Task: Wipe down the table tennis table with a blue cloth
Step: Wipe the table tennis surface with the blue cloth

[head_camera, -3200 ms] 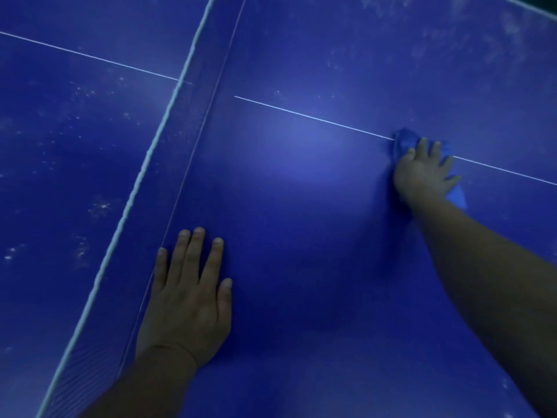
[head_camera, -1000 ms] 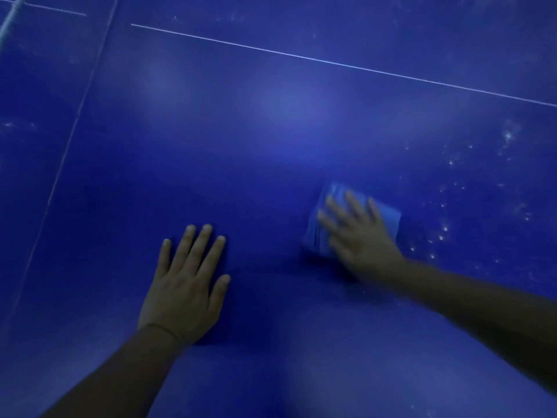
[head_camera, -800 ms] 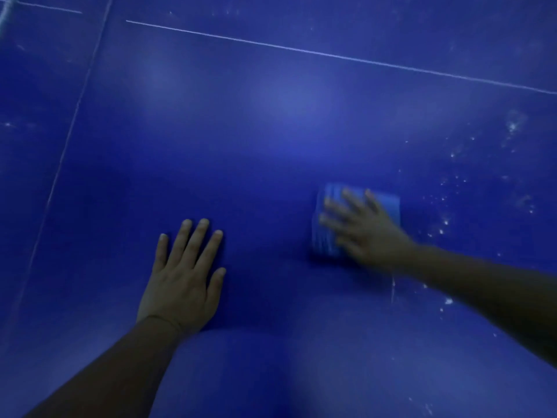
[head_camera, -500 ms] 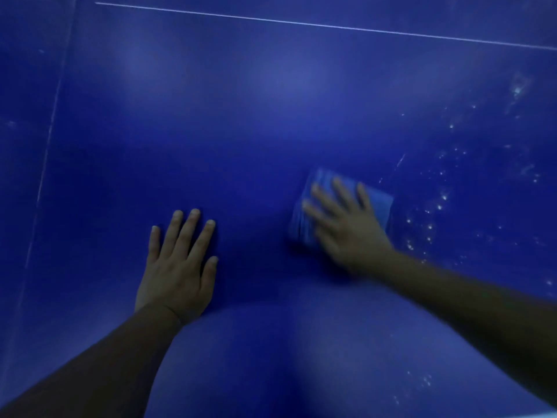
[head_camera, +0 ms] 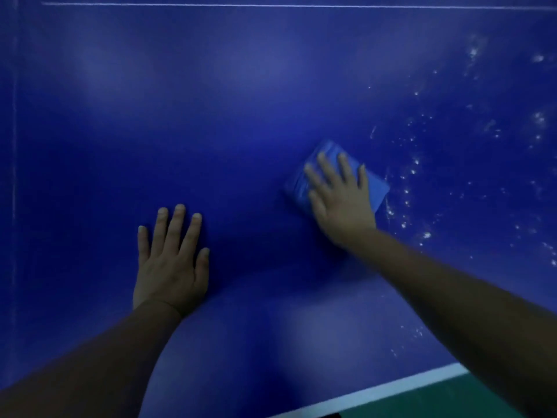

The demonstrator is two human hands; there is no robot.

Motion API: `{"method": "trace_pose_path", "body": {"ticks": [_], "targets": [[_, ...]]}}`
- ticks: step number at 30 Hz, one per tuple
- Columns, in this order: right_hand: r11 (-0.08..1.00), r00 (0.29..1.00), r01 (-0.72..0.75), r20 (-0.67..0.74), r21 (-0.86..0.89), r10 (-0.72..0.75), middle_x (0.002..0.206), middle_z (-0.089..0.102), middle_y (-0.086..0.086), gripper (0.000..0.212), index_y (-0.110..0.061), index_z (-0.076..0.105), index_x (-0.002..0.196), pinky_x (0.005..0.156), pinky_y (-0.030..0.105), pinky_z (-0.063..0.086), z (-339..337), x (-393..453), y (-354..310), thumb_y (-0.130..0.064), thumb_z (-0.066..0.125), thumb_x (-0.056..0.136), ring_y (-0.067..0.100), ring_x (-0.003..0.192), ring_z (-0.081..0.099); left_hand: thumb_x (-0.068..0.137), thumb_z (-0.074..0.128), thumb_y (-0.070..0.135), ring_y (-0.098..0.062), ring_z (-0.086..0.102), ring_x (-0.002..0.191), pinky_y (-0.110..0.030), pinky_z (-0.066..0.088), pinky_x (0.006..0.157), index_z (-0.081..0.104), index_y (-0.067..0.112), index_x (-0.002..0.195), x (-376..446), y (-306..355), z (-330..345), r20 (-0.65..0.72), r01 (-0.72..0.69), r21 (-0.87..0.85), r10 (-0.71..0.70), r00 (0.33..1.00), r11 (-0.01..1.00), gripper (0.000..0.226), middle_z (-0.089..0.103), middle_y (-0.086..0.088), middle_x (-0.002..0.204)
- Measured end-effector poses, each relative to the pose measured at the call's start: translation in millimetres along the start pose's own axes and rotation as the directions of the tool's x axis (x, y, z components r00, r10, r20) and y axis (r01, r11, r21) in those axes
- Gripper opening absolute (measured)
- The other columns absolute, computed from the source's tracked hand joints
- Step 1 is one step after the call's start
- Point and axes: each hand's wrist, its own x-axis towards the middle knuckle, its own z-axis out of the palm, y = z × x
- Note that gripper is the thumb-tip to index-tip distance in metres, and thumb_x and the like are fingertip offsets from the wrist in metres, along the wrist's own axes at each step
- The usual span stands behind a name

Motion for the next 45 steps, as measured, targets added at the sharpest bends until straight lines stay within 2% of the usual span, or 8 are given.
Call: {"method": "trace_pose_path", "body": {"ticks": [6, 13, 20, 28, 30, 34, 41, 45], "targets": [[0.99, 0.987, 0.132, 0.101, -0.041, -0.128, 0.163, 0.024, 0.0, 0.051, -0.033, 0.027, 0.154, 0.115, 0.063, 0.018, 11, -141, 20, -0.047, 0.018, 0.106, 0.033, 0.151, 0.016, 0.096, 0.012, 0.05, -0.022, -0.013, 0.152, -0.049, -0.012, 0.121, 0.013, 0.021, 0.158, 0, 1, -2, 0.01, -0.004, -0.015, 0.004, 1.0, 1.0, 0.068, 0.001, -0.004, 0.166], [0.735, 0.746, -0.662, 0.034, 0.145, 0.665, 0.167, -0.001, -0.008, 0.056, -0.037, 0.01, 0.158, 0.119, 0.061, -0.001, 7, -51, -46, -0.049, 0.017, 0.104, 0.029, 0.153, -0.005, 0.101, 0.012, 0.047, -0.022, -0.015, 0.151, -0.051, -0.011, 0.121, 0.01, 0.021, 0.158, -3, -1, 1, -0.023, -0.022, -0.016, 0.022, 1.0, 1.0, 0.062, -0.001, -0.004, 0.166], [0.942, 0.948, -0.32, 0.033, 0.1, 0.318, 0.162, 0.027, -0.002, 0.052, -0.033, 0.035, 0.151, 0.116, 0.063, 0.017, 33, -176, -121, -0.045, 0.028, 0.102, 0.032, 0.151, 0.016, 0.098, 0.011, 0.049, -0.023, -0.011, 0.152, -0.051, -0.009, 0.121, 0.011, 0.02, 0.157, -3, -2, 4, -0.044, -0.026, -0.022, 0.025, 0.999, 0.999, 0.066, 0.001, -0.005, 0.166], [0.264, 0.284, -0.946, 0.083, 0.19, 0.955, 0.167, 0.003, -0.003, 0.055, -0.033, 0.013, 0.158, 0.118, 0.063, 0.005, 13, -205, -4, -0.045, 0.018, 0.105, 0.032, 0.152, -0.001, 0.099, 0.011, 0.049, -0.023, -0.01, 0.152, -0.052, -0.008, 0.121, 0.013, 0.019, 0.157, -4, -2, 4, -0.048, -0.026, -0.013, 0.026, 0.999, 1.0, 0.066, 0.002, -0.006, 0.166], [0.349, 0.364, -0.92, 0.058, 0.178, 0.93, 0.167, 0.004, -0.003, 0.055, -0.033, 0.014, 0.158, 0.118, 0.062, 0.004, 17, -184, -45, -0.043, 0.022, 0.105, 0.033, 0.152, 0.001, 0.099, 0.011, 0.049, -0.023, -0.01, 0.152, -0.052, -0.007, 0.121, 0.012, 0.019, 0.157, -4, -2, 4, -0.046, -0.028, -0.012, 0.027, 0.999, 1.0, 0.066, 0.001, -0.006, 0.166], [0.888, 0.89, -0.456, 0.045, 0.064, 0.454, 0.164, 0.022, 0.0, 0.053, -0.031, 0.031, 0.154, 0.119, 0.062, 0.009, 26, -202, -107, -0.045, 0.024, 0.103, 0.033, 0.152, 0.013, 0.098, 0.01, 0.05, -0.023, -0.01, 0.152, -0.053, -0.006, 0.121, 0.012, 0.019, 0.157, -4, -3, 5, -0.054, -0.022, 0.002, 0.022, 0.998, 1.0, 0.067, 0.0, -0.005, 0.166], [0.465, 0.482, -0.873, 0.109, 0.149, 0.869, 0.167, -0.002, -0.004, 0.055, -0.035, 0.009, 0.158, 0.119, 0.061, 0.0, 13, -214, -12, -0.047, 0.016, 0.105, 0.028, 0.153, -0.006, 0.102, 0.019, 0.045, -0.025, -0.009, 0.152, -0.053, -0.006, 0.121, 0.012, 0.019, 0.157, -4, -2, 5, -0.058, -0.029, 0.007, 0.029, 0.998, 1.0, 0.061, 0.001, -0.006, 0.166], [0.899, 0.901, -0.433, 0.045, 0.063, 0.431, 0.165, 0.017, 0.003, 0.054, -0.031, 0.026, 0.155, 0.117, 0.065, 0.012, 22, -192, -76, -0.044, 0.023, 0.103, 0.037, 0.151, 0.011, 0.103, 0.022, 0.044, -0.025, -0.009, 0.152, -0.053, -0.006, 0.121, 0.012, 0.018, 0.158, -5, -1, 5, -0.06, -0.026, 0.003, 0.026, 0.998, 1.0, 0.061, 0.001, -0.006, 0.166]]}}
